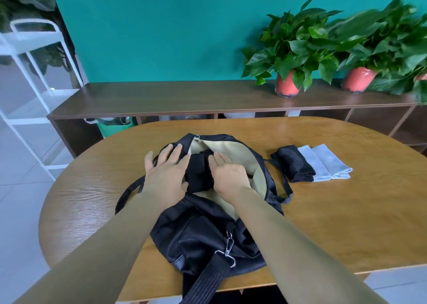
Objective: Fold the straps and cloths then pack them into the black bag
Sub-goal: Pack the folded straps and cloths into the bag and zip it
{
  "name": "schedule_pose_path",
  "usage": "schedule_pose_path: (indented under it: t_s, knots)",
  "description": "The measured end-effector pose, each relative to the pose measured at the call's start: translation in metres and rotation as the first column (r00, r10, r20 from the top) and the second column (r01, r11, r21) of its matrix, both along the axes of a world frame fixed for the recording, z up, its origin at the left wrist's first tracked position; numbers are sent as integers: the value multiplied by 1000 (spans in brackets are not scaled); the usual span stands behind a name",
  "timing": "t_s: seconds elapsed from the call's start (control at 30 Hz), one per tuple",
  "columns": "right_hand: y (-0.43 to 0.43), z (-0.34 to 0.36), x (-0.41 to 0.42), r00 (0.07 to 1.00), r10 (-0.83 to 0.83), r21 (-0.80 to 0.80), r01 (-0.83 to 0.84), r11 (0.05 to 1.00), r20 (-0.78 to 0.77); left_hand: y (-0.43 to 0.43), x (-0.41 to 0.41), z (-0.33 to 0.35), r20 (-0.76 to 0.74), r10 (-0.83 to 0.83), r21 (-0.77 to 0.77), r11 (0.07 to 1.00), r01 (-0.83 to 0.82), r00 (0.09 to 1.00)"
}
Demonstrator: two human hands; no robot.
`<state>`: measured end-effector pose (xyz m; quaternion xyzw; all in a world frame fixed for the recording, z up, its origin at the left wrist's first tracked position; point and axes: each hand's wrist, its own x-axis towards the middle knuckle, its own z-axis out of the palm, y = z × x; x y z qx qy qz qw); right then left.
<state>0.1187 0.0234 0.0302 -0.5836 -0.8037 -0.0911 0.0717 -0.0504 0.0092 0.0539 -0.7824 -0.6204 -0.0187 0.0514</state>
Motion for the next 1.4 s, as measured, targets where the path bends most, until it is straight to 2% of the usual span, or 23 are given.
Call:
schedule_pose_path:
  t_s: [0.17, 0.37, 0.5, 0.9, 1.1, 1.23, 1.33, 1.4]
  knots:
    - [-14, 12, 10, 1000, -15, 34, 15, 999, 3, -8, 6, 5, 0, -15, 21, 1000, 15, 1000]
    - [-23, 14, 17, 991, -128, -146, 130, 981, 25, -14, 11, 0, 2, -23, 15, 1000, 23, 1000]
    - [-17, 13, 16, 996, -88, -198, 92, 976, 28, -11, 13, -8, 13, 12, -44, 999, -11, 1000]
    - [-8, 10, 19, 1000, -24, -257, 26, 966, 12, -3, 25, -7, -26, -36, -64, 997, 35, 999]
    - [-25, 26, 26, 999, -23, -174, 18, 985, -27, -18, 27, 8, 9, -54, -19, 998, 54, 999]
    - [-52, 32, 48, 999, -5, -25, 4, 1000, -41, -32, 24, 15, 16, -55, 17, 998, 55, 998]
    - [-70, 26, 64, 997, 2, 166, 12, 986, -82, -45, 25, 14, 14, -71, 33, 997, 71, 997]
    - [-82, 17, 68, 994, 53, 193, -34, 981, -93, -53, 31, 10, 6, -87, 17, 996, 86, 996]
